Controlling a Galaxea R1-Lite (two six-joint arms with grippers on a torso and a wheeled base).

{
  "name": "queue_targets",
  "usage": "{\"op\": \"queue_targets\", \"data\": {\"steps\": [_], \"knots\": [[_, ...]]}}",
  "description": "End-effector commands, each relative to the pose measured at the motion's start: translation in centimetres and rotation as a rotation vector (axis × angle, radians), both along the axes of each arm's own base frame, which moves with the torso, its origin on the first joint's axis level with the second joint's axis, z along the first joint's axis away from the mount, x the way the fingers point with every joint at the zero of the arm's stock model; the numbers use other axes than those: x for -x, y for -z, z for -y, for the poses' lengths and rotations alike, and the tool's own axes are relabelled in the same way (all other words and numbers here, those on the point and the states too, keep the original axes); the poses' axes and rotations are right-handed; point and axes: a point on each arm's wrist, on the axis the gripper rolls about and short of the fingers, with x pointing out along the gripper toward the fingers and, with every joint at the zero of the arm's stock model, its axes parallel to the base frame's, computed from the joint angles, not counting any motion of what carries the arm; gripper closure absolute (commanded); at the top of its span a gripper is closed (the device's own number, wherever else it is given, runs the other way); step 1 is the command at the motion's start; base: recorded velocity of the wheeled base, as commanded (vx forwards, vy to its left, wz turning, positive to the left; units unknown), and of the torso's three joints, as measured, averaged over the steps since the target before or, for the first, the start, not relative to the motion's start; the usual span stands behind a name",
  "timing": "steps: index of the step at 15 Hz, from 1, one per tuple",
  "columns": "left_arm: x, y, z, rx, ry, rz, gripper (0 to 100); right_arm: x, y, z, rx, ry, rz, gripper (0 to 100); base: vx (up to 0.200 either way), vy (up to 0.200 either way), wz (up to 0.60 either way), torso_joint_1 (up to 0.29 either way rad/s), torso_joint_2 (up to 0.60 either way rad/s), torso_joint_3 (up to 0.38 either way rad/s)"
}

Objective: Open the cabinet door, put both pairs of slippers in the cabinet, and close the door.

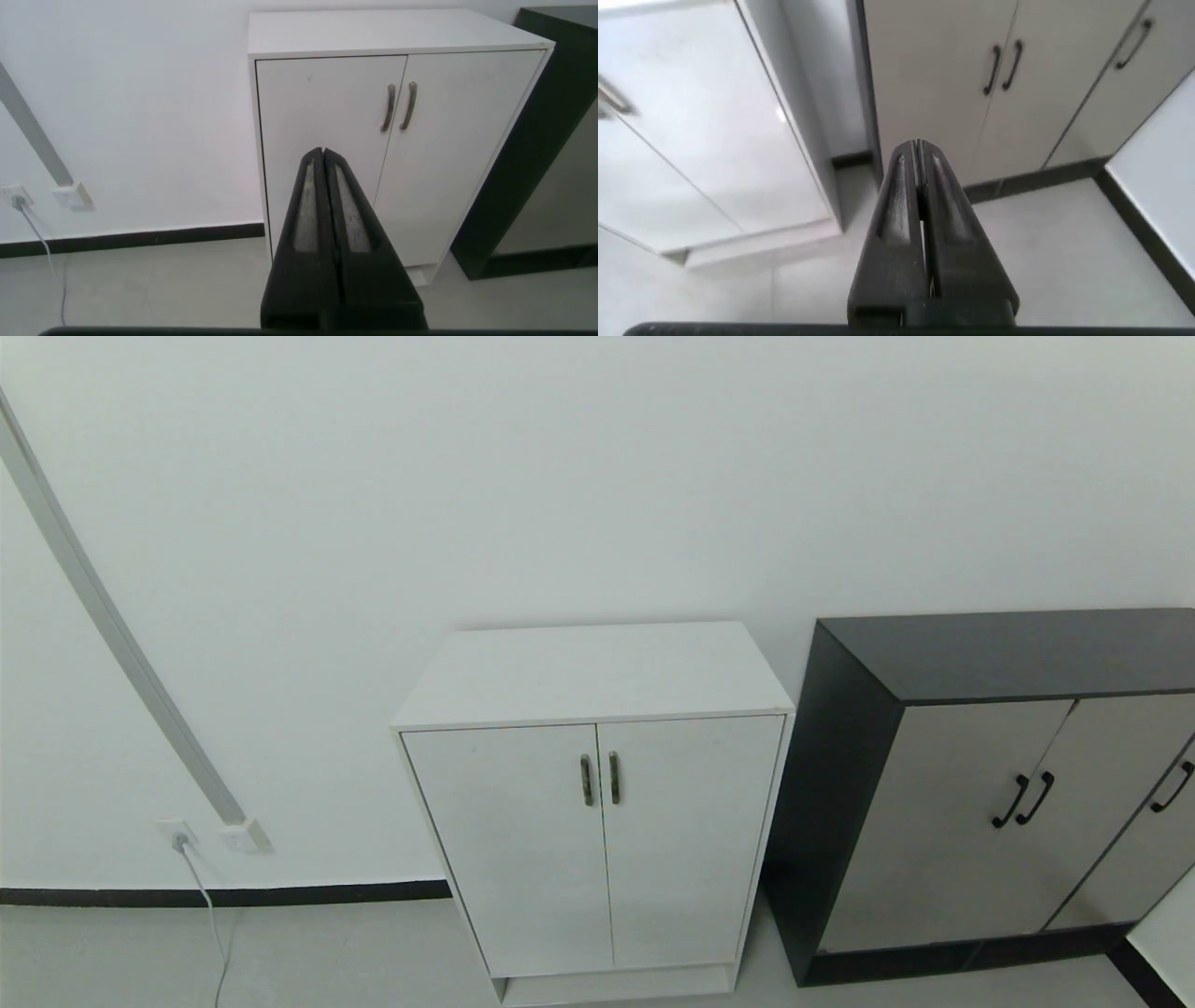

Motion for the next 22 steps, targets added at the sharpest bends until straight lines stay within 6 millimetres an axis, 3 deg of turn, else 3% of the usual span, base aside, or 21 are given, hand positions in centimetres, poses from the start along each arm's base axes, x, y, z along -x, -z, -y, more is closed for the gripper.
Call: {"op": "queue_targets", "data": {"steps": [1, 8, 15, 22], "knots": [[0.0, 0.0, 0.0, 0.000, 0.000, 0.000, 100, 2.1, 0.5, -0.3, 0.005, -0.032, 0.075, 100, 0.000, 0.000, 0.00, 0.000, 0.00, 0.000], [0.0, 0.0, 0.0, 0.000, 0.000, 0.000, 100, 4.7, 2.9, -0.4, -0.001, -0.201, 0.071, 100, 0.000, 0.000, 0.00, 0.000, 0.00, 0.000], [0.0, 0.0, 0.0, 0.000, 0.000, 0.000, 100, 5.1, 3.5, -0.3, 0.066, -0.279, 0.099, 100, 0.000, 0.000, 0.00, 0.000, 0.00, 0.000], [0.0, 0.0, 0.0, 0.002, 0.000, 0.000, 100, 5.1, 3.5, -0.3, 0.048, -0.233, 0.102, 100, 0.000, 0.000, 0.00, 0.000, 0.00, 0.000]]}}
